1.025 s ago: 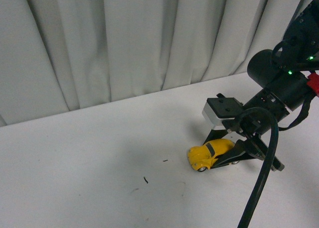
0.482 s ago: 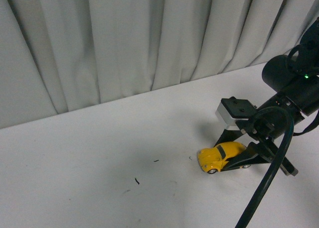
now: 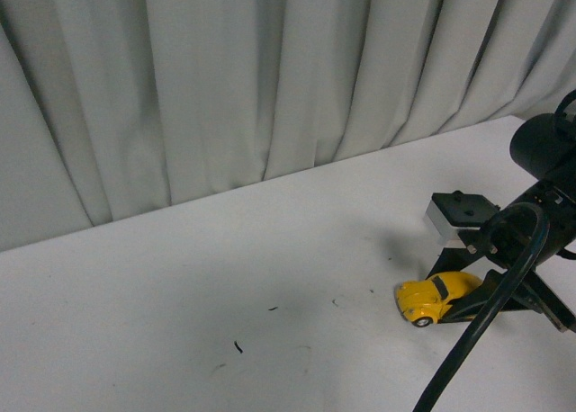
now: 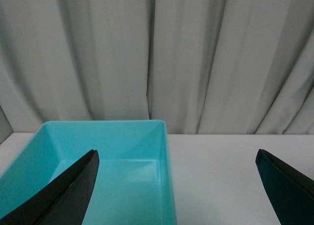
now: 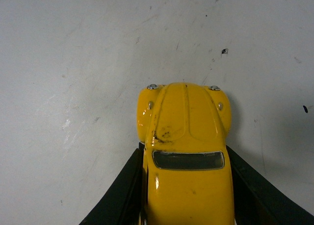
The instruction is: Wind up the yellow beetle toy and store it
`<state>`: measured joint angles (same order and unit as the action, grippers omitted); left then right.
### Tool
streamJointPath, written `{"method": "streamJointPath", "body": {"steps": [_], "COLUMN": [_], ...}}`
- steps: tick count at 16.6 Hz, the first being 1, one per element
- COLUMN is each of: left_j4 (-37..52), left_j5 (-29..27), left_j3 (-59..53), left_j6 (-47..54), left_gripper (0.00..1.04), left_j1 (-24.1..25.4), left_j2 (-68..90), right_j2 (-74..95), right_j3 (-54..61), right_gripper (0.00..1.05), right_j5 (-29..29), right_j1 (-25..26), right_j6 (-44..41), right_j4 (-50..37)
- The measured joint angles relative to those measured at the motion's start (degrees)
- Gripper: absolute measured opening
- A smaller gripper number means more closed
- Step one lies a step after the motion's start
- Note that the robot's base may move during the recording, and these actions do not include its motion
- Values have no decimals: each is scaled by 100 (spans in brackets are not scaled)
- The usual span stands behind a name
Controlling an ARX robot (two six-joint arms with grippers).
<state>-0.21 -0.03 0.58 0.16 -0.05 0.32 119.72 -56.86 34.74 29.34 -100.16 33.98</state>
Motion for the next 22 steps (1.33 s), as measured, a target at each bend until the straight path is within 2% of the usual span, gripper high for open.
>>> {"method": "streamJointPath", "body": {"steps": [6, 7, 11, 12, 22], "left_j4": [0, 2, 0, 2, 0], "left_j5": [0, -2, -2, 0, 0], "left_j3": [0, 0, 0, 0, 0], "left_j6": [0, 0, 0, 0, 0], "left_gripper": [98, 98, 98, 98, 98], "left_j1": [0, 0, 0, 0, 0], "left_j2": [0, 0, 0, 0, 0], "right_j2": [-37, -35, -33, -33, -33], "right_j3": [48, 63, 101, 101, 133], "right_gripper": [44, 58, 100, 97, 98], "right_j5": [17, -74, -149, -146, -96], "right_j1": [-15, -52, -83, -85, -199], "right_j6": [0, 4, 22, 22, 42], "right_j4": [-116, -157, -184, -214, -400]}}
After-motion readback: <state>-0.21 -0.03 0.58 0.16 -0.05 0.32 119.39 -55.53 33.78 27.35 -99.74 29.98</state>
